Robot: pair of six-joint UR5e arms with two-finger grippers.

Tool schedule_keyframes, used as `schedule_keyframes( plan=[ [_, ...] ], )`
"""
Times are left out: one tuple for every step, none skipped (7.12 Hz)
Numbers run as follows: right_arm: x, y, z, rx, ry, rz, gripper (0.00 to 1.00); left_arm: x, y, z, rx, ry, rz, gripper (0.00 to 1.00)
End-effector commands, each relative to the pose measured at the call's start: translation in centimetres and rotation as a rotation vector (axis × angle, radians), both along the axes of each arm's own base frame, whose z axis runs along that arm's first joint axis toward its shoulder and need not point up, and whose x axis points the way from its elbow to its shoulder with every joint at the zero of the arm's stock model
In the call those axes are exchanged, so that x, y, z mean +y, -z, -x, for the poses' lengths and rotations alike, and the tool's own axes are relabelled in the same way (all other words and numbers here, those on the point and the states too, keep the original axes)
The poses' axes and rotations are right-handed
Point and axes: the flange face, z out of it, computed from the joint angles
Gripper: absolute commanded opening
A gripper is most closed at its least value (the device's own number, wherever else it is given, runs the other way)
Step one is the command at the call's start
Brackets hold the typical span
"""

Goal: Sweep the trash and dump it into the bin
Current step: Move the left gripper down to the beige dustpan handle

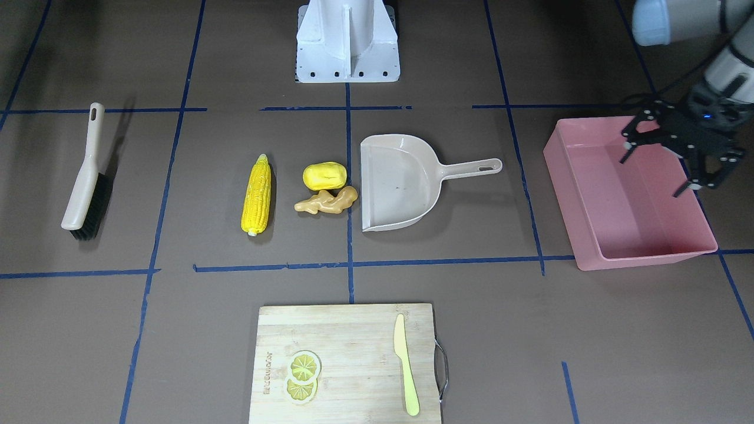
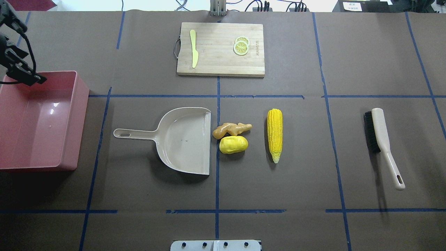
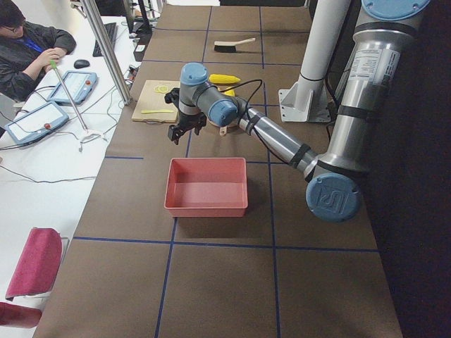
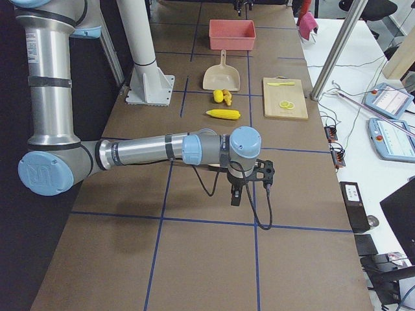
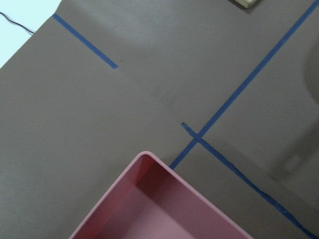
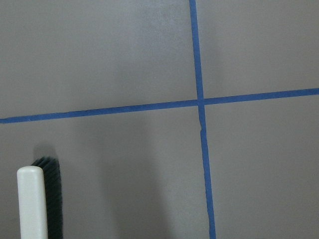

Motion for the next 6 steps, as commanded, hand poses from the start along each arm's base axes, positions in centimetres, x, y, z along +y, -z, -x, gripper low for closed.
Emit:
schedule_keyframes(
  plan=[
    [-0.7,0.8,0.9,-0.002,-0.012,0.017,1.0,2.0,6.9,-6.1,-0.07,-0.174,0.036,1.0],
    [-1.3,1.6,1.1,-0.006,-0.009,0.002,1.0,2.9,7.1,-7.4,-0.08,-0.257,-0.025,0.97],
    [-1.4,1.7,1.3,-0.009,-0.006,0.0,1.0,3.3,7.3,-8.6,-0.098,-0.356,-0.12,0.96],
    [-1.4,1.9,1.6,-0.011,0.001,-0.003,1.0,3.5,7.7,-9.5,-0.099,-0.409,-0.173,0.99],
    [-1.4,2.0,1.7,-0.011,0.001,-0.003,1.0,4.6,7.6,-11.9,-0.1,-0.471,-0.189,1.0],
    [-1.4,2.0,2.2,-0.012,0.01,-0.005,1.0,6.3,6.9,-15.7,-0.137,-0.529,-0.2,1.0]
  ],
)
